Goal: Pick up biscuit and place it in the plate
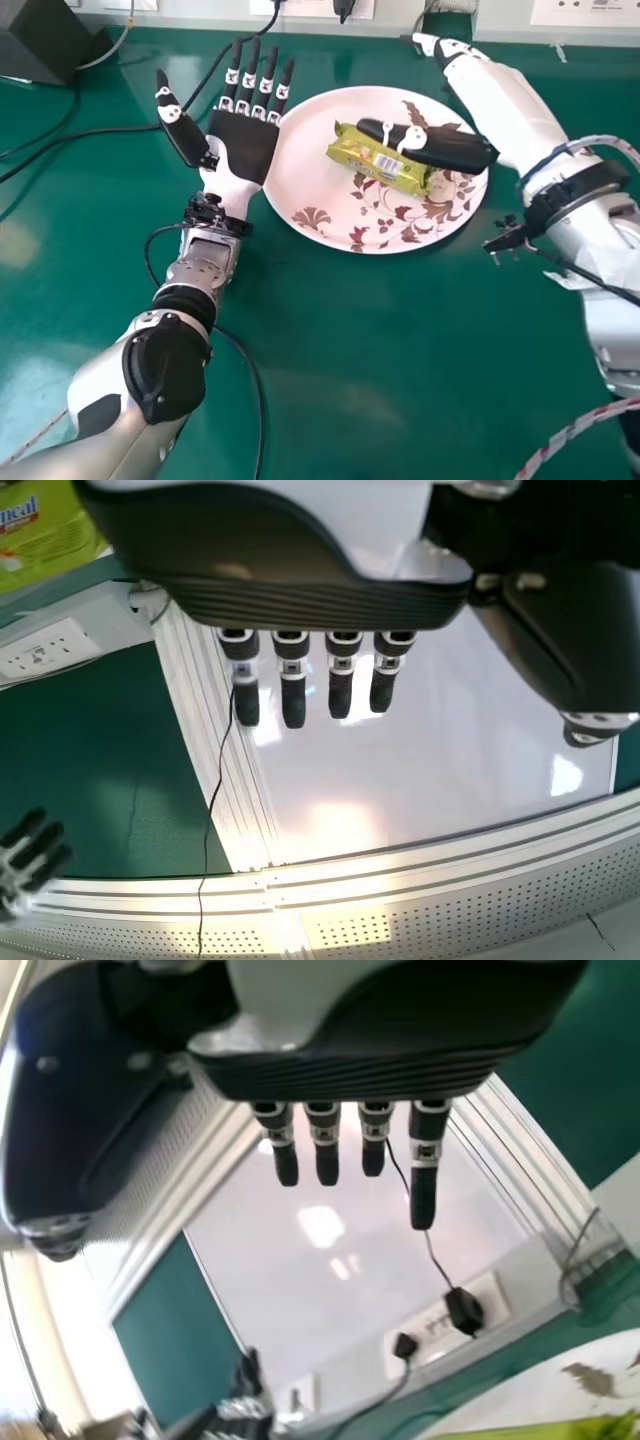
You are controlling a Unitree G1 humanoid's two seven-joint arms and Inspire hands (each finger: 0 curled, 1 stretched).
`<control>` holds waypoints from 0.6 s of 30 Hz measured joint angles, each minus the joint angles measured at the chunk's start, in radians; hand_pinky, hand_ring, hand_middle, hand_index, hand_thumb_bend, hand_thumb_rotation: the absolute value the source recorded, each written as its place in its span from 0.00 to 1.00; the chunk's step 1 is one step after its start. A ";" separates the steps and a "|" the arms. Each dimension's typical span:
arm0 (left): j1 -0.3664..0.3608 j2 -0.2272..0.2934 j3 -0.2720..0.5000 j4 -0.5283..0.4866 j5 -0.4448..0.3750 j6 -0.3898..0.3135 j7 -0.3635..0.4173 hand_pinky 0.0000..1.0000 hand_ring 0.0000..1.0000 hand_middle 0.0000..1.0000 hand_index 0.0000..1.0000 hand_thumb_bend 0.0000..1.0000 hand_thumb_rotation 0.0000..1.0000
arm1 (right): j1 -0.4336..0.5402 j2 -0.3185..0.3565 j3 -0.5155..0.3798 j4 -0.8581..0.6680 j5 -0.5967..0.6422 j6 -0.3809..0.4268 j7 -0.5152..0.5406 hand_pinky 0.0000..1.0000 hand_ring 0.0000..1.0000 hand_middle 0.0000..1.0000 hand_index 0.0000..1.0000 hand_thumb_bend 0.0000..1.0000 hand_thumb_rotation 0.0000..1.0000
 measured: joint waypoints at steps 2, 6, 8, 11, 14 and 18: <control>0.000 0.000 0.000 0.000 0.001 -0.003 0.000 0.68 0.87 1.00 1.00 0.88 0.52 | 0.010 0.019 -0.006 -0.018 0.025 0.002 -0.002 0.71 0.86 1.00 1.00 1.00 0.49; 0.000 -0.003 0.000 0.000 0.003 -0.011 0.000 0.68 0.85 0.96 1.00 0.89 0.53 | 0.039 0.056 -0.037 -0.057 0.081 0.002 -0.024 0.72 0.85 0.98 1.00 1.00 0.48; 0.000 -0.003 0.000 0.000 0.007 -0.014 0.001 0.70 0.85 0.96 1.00 0.89 0.51 | 0.069 0.076 -0.054 -0.089 0.113 0.005 -0.034 0.71 0.84 0.98 0.99 1.00 0.50; 0.001 -0.003 0.000 0.000 0.009 -0.015 0.000 0.75 0.85 0.96 1.00 0.88 0.48 | 0.103 0.104 -0.068 -0.121 0.154 0.009 -0.037 0.73 0.84 0.98 1.00 1.00 0.52; 0.002 -0.003 0.000 0.000 0.010 -0.015 -0.003 0.78 0.85 0.96 1.00 0.89 0.48 | 0.122 0.123 -0.077 -0.133 0.185 0.003 -0.045 0.73 0.84 0.99 1.00 1.00 0.52; 0.002 -0.003 0.000 0.000 0.010 -0.014 -0.004 0.79 0.84 0.95 1.00 0.90 0.48 | 0.137 0.138 -0.087 -0.129 0.237 -0.030 -0.055 0.74 0.84 0.98 0.98 1.00 0.52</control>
